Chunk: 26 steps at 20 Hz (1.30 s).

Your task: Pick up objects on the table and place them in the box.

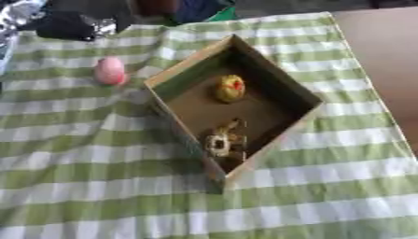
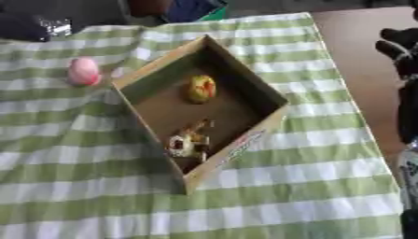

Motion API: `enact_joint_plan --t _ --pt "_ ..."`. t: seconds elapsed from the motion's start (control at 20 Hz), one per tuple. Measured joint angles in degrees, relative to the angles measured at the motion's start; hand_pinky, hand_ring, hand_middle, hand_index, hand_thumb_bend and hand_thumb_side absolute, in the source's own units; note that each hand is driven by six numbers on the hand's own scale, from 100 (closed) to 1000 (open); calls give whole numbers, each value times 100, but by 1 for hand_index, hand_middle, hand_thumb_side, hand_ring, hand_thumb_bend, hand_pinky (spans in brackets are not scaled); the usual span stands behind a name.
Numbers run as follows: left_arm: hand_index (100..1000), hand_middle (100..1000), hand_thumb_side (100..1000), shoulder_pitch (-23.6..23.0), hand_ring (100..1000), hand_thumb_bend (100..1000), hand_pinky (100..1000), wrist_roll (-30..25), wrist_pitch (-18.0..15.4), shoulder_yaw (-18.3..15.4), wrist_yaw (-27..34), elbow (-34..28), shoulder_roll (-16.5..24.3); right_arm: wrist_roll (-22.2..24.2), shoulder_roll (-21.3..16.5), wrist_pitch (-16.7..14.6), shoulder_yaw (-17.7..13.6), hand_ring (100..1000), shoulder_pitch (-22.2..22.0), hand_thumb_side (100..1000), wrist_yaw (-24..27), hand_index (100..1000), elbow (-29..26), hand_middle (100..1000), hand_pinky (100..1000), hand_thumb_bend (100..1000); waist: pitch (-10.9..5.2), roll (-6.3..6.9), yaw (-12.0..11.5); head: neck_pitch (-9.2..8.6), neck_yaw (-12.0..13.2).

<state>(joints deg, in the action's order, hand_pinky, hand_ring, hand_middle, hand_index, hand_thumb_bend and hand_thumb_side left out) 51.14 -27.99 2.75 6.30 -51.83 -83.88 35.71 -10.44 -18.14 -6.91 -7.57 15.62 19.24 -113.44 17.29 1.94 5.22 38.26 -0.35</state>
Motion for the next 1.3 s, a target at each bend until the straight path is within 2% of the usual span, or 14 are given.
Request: enact_joint_plan --t 0.1,0.15,0.2,0.55,1.1,1.3 --pt "935 800 921 -25 825 589 531 -17 18 -63 24 208 22 -1 -1 -1 0 728 1 1000 -1 768 0 533 767 100 1 -3 0 2 1" --pt "936 799 890 -36 825 566 530 -24 25 -86 27 318 29 -2 -3 -2 0 728 1 1000 -1 768 0 533 767 100 4 -6 1 4 2" --pt "936 797 919 -51 823 582 529 -25 28 -105 27 428 39 -3 -6 -3 0 728 1 1000 -1 768 0 533 767 100 8 -8 1 5 4" --pt "933 787 887 -71 815 567 520 81 50 -233 131 1203 54 -3 -18 -3 0 728 7 1000 -5 768 0 531 768 100 92 -11 43 -6 59" --pt "935 793 845 42 824 675 529 129 -128 -259 241 1928 -26 28 -19 27 5 727 54 1000 -53 768 0 527 770 100 232 15 136 -110 115" --pt "927 787 793 120 819 633 524 190 -192 -259 81 2123 -52 47 -19 38 15 727 56 1000 -54 768 0 526 771 100 285 36 190 -169 145"
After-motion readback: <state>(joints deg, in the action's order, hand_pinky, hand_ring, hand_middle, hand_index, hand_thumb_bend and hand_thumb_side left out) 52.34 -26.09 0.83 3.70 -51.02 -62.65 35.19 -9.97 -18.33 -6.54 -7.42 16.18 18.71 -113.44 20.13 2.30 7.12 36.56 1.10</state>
